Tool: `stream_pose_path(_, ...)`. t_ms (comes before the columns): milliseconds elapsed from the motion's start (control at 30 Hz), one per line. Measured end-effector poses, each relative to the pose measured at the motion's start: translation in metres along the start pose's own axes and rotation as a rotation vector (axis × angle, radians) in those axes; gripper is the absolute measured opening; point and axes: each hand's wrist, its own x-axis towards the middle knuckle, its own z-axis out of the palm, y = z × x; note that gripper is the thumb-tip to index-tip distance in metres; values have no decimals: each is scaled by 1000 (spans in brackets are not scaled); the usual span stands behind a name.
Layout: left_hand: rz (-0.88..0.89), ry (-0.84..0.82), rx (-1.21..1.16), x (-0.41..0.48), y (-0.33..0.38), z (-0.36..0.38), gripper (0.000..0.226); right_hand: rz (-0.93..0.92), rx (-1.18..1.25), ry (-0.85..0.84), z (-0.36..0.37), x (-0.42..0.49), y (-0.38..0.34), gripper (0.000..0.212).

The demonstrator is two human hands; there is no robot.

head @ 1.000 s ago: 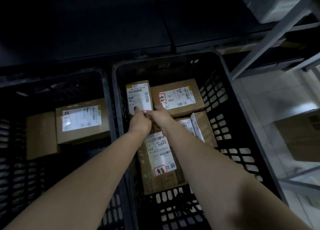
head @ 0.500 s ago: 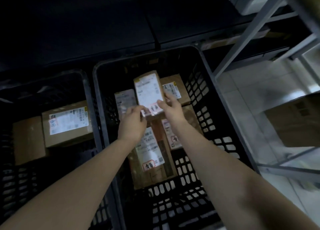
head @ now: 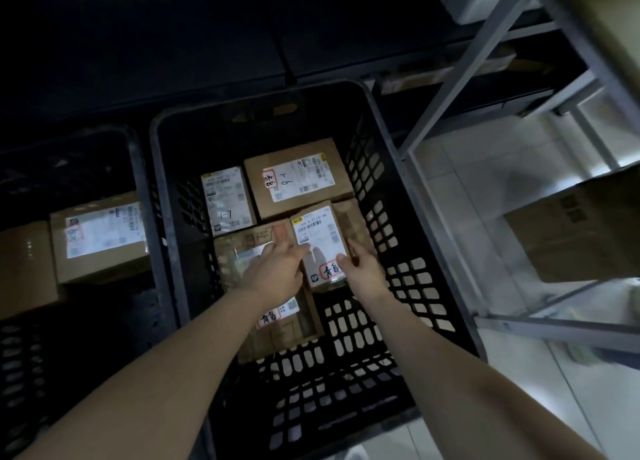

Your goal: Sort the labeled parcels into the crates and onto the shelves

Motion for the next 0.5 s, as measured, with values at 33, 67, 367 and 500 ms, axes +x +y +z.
stream_pose_path(33,6,-11,12,1,-1,3,59,-2,-52,8,4,4,-1,41)
stream_pose_path(67,10,-20,26,1,-1,5,59,-20,-115,24,7,9,-4,38)
stream_pose_path(367,88,-79,260,25,-2,19,66,43,-549,157,17,42,-24,35)
stream_pose_path(500,67,-98,391,33,0,26,66,35,-559,105,15,50,-23,43)
